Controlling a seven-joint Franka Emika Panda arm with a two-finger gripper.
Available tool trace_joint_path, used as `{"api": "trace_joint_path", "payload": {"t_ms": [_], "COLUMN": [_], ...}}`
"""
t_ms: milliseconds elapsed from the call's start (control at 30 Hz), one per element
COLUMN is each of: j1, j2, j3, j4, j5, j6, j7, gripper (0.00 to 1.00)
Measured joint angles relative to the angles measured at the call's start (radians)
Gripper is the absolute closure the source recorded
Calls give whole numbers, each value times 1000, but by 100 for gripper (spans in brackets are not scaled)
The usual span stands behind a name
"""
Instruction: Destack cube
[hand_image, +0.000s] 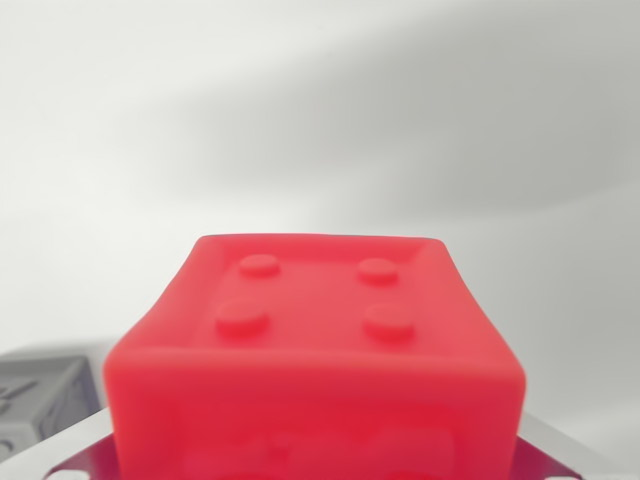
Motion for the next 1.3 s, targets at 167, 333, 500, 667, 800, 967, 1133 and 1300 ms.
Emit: {"api": "trace_joint_path", "payload": {"t_ms": [167,333,500,667,800,967,1133,1300], "j1": [-14,-30,-46,-61,-73,-88,-102,-116], "j2": [13,25,41,53,63,77,90,103], "j3": [-2,-3,-4,-5,-5,-6,-6,-7], "j4": [9,20,33,44,53,66,78,91], "j5": [1,1,1,1,1,2,2,2], "j6": [3,5,7,9,10,10,11,11], "j7": [-14,-28,-41,-54,-63,-76,-88,-98], "gripper": [100,100,100,100,100,100,100,100]}}
